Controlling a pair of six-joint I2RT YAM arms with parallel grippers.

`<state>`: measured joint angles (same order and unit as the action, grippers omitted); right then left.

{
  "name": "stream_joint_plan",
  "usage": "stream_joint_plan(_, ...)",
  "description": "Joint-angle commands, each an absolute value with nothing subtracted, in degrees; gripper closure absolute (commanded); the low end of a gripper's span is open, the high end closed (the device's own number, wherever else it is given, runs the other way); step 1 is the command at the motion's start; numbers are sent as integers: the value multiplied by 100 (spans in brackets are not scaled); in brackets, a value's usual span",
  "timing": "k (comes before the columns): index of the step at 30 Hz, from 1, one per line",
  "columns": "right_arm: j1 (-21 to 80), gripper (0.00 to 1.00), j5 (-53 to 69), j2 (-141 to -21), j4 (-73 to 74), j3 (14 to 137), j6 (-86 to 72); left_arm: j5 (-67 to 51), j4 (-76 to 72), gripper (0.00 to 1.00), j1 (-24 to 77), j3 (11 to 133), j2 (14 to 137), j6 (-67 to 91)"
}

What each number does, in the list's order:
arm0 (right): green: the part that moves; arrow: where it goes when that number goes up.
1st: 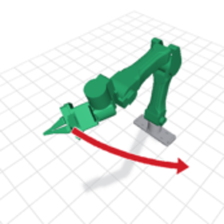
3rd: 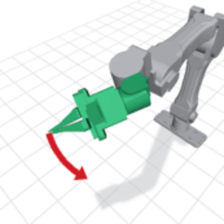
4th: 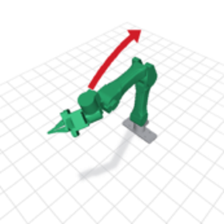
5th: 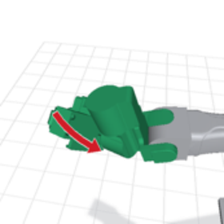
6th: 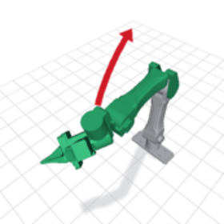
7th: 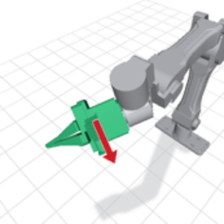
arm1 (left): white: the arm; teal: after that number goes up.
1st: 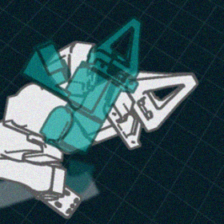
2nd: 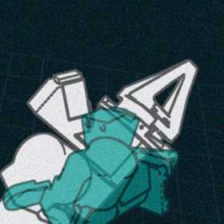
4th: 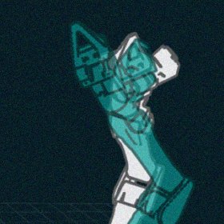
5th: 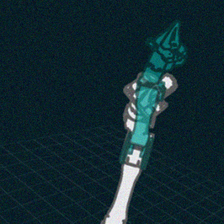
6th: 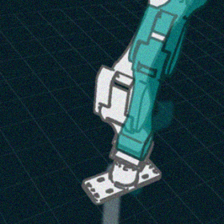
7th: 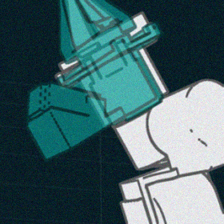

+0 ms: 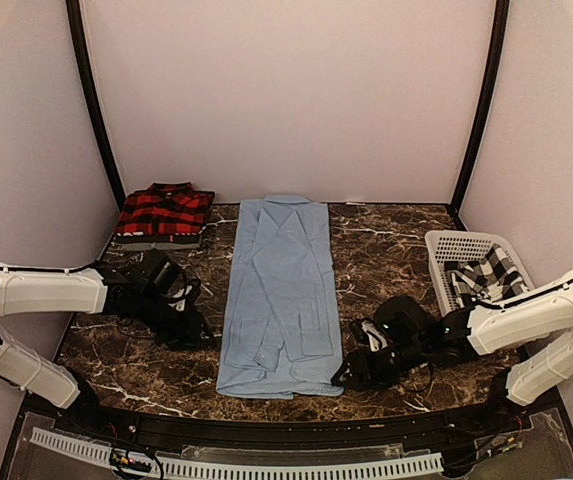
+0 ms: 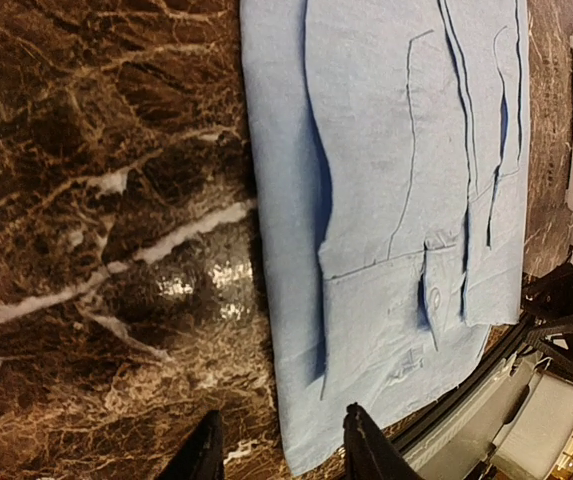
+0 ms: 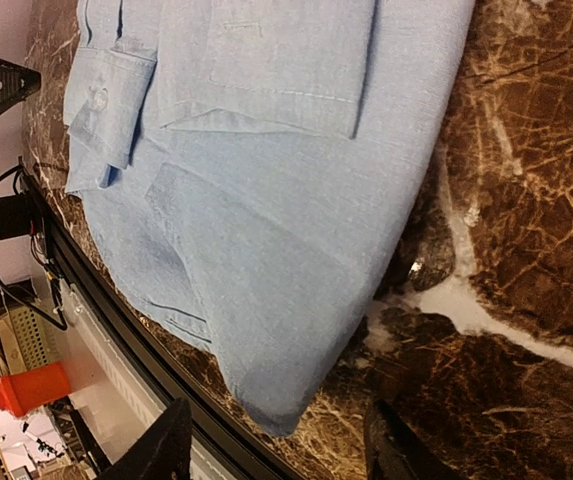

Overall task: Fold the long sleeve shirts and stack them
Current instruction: Smooth out the rectangle-folded shirt at the center of the board.

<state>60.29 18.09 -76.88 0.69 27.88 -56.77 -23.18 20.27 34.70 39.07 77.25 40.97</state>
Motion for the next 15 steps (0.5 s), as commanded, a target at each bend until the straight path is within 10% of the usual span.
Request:
stream_joint_plan(1, 6068, 48, 1619, -7672, -181, 2784, -5907, -2403, 2201, 61, 3598, 3695, 7467, 4268)
stream_joint_plan(15, 5864, 67, 1448, -7980, -162, 3513, -5375, -2493, 2146, 67, 3721, 3311, 7225, 4497)
